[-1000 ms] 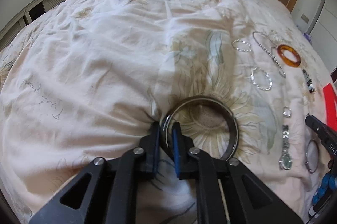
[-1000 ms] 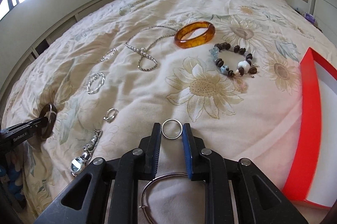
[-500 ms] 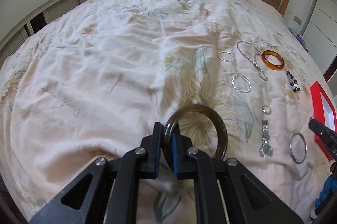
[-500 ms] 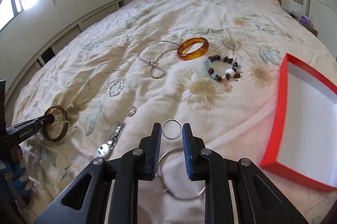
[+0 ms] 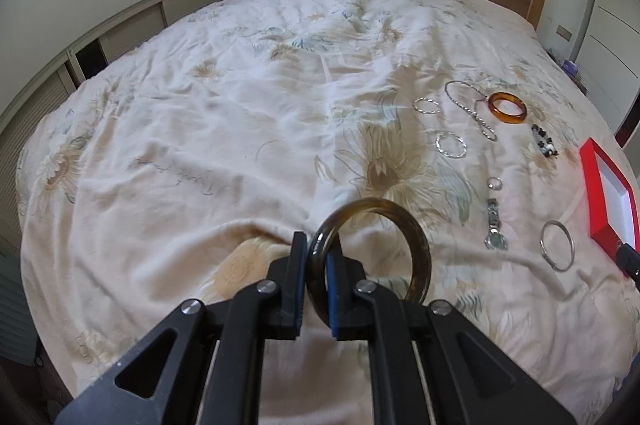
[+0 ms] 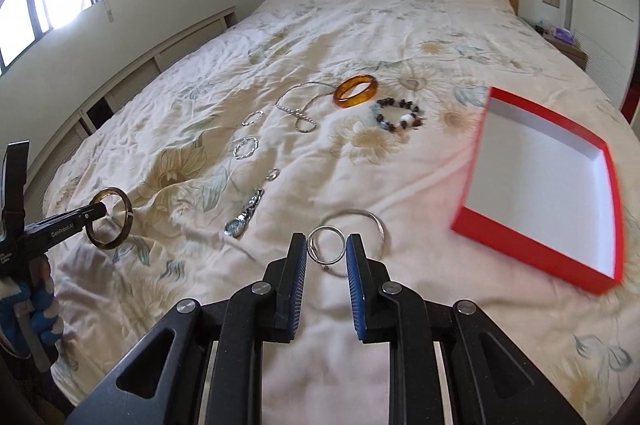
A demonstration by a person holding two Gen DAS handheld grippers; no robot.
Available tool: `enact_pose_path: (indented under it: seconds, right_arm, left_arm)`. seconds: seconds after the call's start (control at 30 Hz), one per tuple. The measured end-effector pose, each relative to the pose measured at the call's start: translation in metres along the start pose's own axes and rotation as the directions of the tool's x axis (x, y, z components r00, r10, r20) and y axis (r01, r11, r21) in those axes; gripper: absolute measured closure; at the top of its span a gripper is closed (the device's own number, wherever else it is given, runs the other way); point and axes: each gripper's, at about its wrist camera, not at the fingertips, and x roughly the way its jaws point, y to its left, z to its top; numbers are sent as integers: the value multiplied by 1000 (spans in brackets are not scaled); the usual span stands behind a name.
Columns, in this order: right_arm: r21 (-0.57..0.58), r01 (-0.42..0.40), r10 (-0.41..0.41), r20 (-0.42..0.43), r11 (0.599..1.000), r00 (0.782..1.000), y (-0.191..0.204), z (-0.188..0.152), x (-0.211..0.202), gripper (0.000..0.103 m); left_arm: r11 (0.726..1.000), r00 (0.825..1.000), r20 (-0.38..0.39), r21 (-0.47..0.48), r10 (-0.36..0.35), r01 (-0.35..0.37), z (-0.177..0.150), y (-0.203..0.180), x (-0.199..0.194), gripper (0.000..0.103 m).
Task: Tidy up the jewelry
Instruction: 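Carry the bangle and ring to the red box and open both grippers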
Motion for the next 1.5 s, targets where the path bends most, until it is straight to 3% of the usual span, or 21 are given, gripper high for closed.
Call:
enact_pose_path:
  seconds: [0.23,0.43,0.53,0.67,0.87,1.07,1.27,1.4,1.5]
  right_arm:
    - [51,46,-47,34,998,998,-27,-16,-40,83]
    - [96,92,-97,48,991,994,-63,-21,-63,83]
    - [112,122,-129,53,986,990,-89,-17,-70,83]
    - [126,160,-168,55,979,984,-122,-7,-71,83]
    - [149,204,-212,34,967,977,-179,9,-54,83]
    - [162,212,-215,2,964,977,-228,28,-21,83]
    - [152,210,-205,-52,966,977,-259,36,20,83]
    - [141,212,-202,-84,967,976,-270,30,40,83]
    - [111,210,-201,-86,971,976,-268,27,46,83]
  left_arm:
    - [998,999,16,48,-44,43,-1,-20,-26,95]
    - [979,987,-4,127,-160,159,9,-75,-39,95]
    - [955,974,-11,193,-226,224,19,-122,-42,95]
    - [902,942,-33,278,-334,329,31,-200,-43,95]
    - [833,902,-75,358,-424,422,42,-301,-26,95]
    - [781,874,-156,399,-460,481,45,-388,17,95]
    - [752,861,-229,420,-454,508,38,-430,60,95]
    - [744,864,-262,440,-430,504,26,-443,82,95]
    - [740,885,-235,486,-402,465,14,-444,83,95]
